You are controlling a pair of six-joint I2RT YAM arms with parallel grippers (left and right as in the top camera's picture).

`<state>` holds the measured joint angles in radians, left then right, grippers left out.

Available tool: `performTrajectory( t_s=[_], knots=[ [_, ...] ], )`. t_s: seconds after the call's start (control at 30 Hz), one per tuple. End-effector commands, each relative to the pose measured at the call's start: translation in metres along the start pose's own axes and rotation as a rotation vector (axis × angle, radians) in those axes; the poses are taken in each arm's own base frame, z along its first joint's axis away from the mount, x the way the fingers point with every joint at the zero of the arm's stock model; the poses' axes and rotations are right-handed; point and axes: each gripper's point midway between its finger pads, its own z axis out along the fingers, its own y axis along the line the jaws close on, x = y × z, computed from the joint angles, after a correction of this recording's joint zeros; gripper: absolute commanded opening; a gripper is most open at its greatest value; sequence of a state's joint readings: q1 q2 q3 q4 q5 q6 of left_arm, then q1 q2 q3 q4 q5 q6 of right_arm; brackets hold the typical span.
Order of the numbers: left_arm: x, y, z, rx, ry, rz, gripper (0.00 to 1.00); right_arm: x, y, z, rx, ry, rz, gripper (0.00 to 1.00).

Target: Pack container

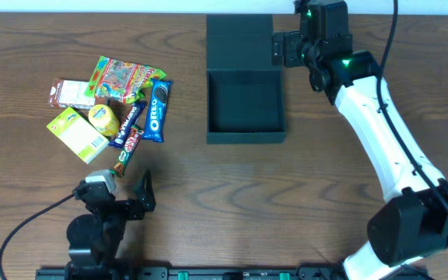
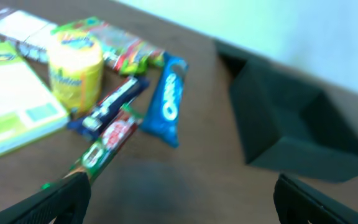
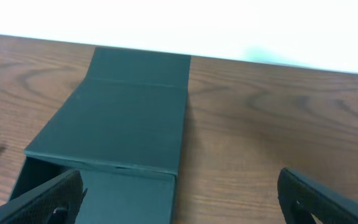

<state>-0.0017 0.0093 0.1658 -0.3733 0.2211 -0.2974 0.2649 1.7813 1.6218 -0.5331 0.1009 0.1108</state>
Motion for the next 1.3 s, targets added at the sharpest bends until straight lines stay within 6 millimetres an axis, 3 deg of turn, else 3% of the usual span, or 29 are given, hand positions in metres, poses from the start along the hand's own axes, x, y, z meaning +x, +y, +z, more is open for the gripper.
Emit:
performTrajectory(
  t_s=[0.0,0.2,0.37,0.53,0.63,0.73,0.87,1.0,1.2,1.27],
  knots=[
    [-0.016,-0.011,-0.001,0.058,-0.061,-0.053,0.95,0.004,0.000,0.005,-0.002,0.010,-0.015,0.99],
    [-0.069,-0.017,-0.002,0.055,-0.265,-0.019,0.95,-0.006,0.001,0.005,-0.006,-0.030,-0.011,0.99],
    [-0.096,-0.017,0.026,-0.033,-0.141,0.078,0.95,-0.009,0.001,0.005,-0.007,-0.041,-0.010,0.99],
    [-0.130,-0.022,0.071,-0.084,0.003,0.047,0.95,-0.008,0.001,0.005,-0.007,-0.038,-0.010,0.99],
    [-0.145,-0.021,0.113,-0.115,0.147,-0.042,0.95,-0.003,0.001,0.005,-0.005,-0.019,-0.012,0.99],
    [-0.162,-0.040,0.163,0.009,0.235,-0.073,0.95,0.002,0.000,0.005,-0.003,0.001,-0.014,0.99],
    [-0.152,-0.061,0.205,0.178,0.307,-0.151,0.95,0.004,0.000,0.005,-0.002,0.009,-0.015,0.99],
    [-0.140,-0.070,0.220,0.254,0.347,-0.250,0.95,0.008,-0.001,0.005,0.000,0.025,-0.016,0.99],
    [-0.108,-0.060,0.239,0.193,0.418,-0.311,0.95,0.008,-0.001,0.005,0.000,0.026,-0.016,0.99],
    [-0.096,-0.042,0.243,0.083,0.437,-0.377,0.95,0.008,-0.001,0.005,0.000,0.026,-0.016,0.99]
  ],
)
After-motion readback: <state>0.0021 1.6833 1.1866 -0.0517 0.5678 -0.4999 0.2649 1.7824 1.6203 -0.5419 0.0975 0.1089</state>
